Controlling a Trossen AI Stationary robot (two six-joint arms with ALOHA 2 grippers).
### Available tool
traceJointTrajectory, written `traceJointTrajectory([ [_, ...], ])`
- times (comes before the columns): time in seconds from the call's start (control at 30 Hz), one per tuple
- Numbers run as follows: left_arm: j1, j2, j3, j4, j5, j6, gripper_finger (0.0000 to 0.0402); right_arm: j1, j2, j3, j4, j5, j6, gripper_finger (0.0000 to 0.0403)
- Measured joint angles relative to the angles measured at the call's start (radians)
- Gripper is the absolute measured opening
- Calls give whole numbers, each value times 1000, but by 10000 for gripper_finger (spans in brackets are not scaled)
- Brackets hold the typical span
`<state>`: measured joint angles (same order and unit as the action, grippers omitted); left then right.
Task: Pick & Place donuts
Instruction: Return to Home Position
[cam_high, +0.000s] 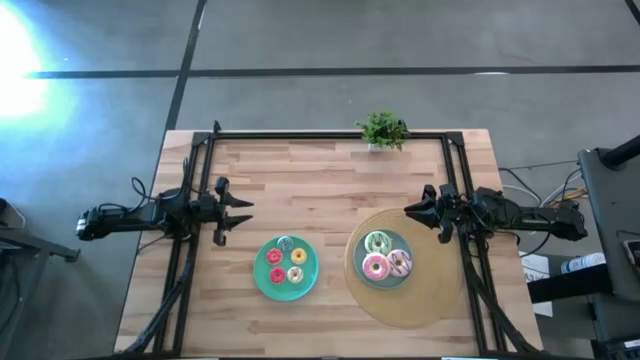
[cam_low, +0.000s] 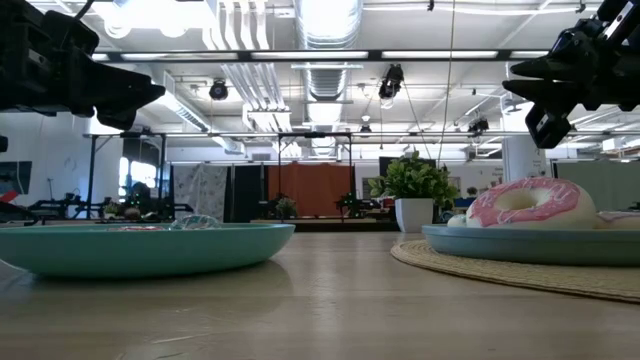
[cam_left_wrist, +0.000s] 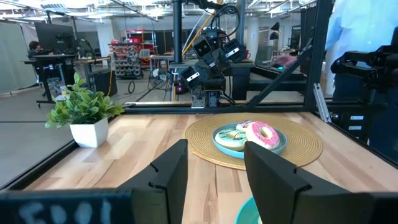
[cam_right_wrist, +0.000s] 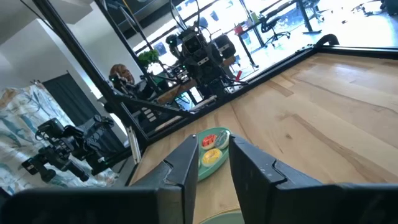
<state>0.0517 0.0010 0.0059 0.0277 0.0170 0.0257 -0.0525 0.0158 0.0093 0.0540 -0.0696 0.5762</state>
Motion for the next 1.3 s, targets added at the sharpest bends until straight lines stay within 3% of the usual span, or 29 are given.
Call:
traceJointTrajectory([
  [1.3,0,0,0,0,0,0,132,0,0,0,0,0,0,68],
])
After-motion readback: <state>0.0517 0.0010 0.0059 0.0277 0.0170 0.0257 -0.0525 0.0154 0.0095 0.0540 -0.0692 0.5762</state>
